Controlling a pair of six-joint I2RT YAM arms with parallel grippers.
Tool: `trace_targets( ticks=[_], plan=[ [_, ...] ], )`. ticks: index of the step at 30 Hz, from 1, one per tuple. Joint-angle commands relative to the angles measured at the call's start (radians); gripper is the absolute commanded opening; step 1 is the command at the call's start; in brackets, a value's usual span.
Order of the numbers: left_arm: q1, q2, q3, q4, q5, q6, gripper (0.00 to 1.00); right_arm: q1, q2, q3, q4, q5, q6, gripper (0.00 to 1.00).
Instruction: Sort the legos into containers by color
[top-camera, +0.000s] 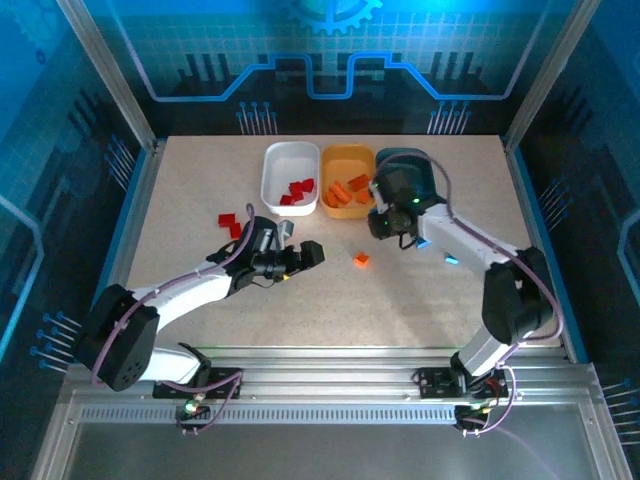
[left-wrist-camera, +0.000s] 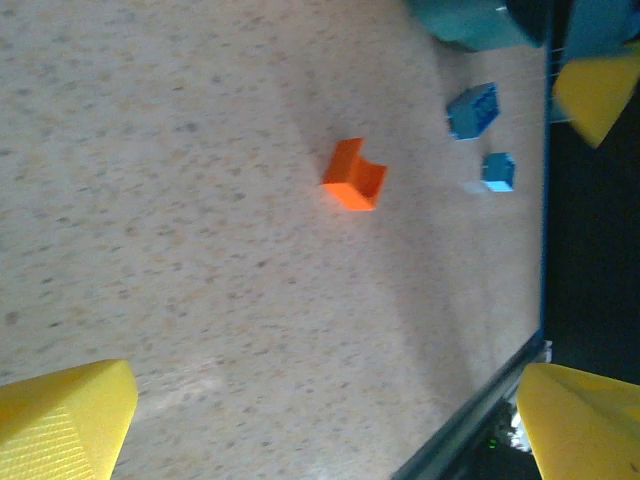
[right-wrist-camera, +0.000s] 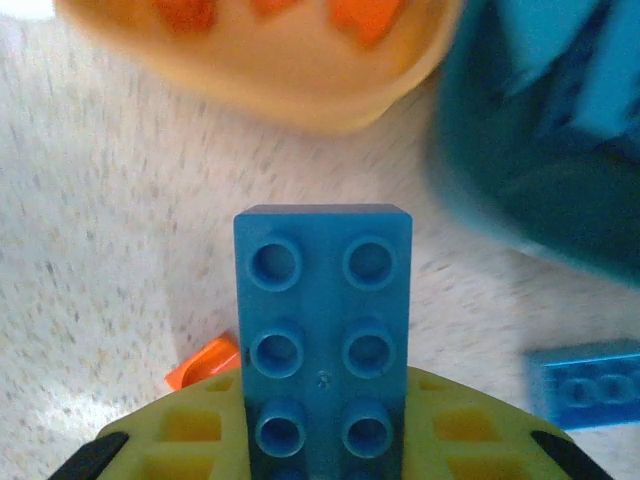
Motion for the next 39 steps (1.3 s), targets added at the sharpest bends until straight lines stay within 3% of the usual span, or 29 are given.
trace_targets(
  ticks=[1,7,11,13,14,17,20,27,32,39],
  plan=[
    [-0.042,0.021,0.088,0.039,0.034,-0.037,0.99,-0.121,0.062,0.096,-0.025,0.025,0.025,0.22],
    [-0.098,0.118,0.171,0.071,0.056,-0.066,0.99,-0.232,0.348,0.372,-0.108,-0.014,0.015,0.22],
    [-0.124,0.129,0.177,0.072,0.051,-0.070,0.99,-0.267,0.438,0.474,-0.138,-0.040,0.017,0.25],
    [-0.129,0.133,0.172,0.071,0.051,-0.070,0.99,-0.276,0.460,0.503,-0.151,-0.057,0.007,0.35],
    [-0.131,0.136,0.169,0.072,0.051,-0.072,0.99,-0.277,0.460,0.514,-0.162,-0.066,-0.003,0.47],
    [-0.136,0.139,0.162,0.073,0.055,-0.075,0.99,-0.270,0.348,0.436,-0.107,-0.032,-0.012,0.59],
    [-0.139,0.136,0.153,0.082,0.054,-0.077,0.99,-0.269,0.192,0.330,-0.047,-0.038,0.027,0.65],
    [-0.144,0.147,0.136,0.127,0.052,-0.075,0.99,-0.292,-0.029,-0.001,-0.023,0.067,0.264,0.69],
    [-0.161,0.172,0.098,0.196,0.058,-0.101,0.99,-0.314,-0.109,-0.236,0.053,-0.073,0.384,0.71],
    [-0.177,0.179,0.084,0.217,0.065,-0.104,0.99,-0.311,-0.097,-0.303,0.124,-0.137,0.473,0.80]
  ],
)
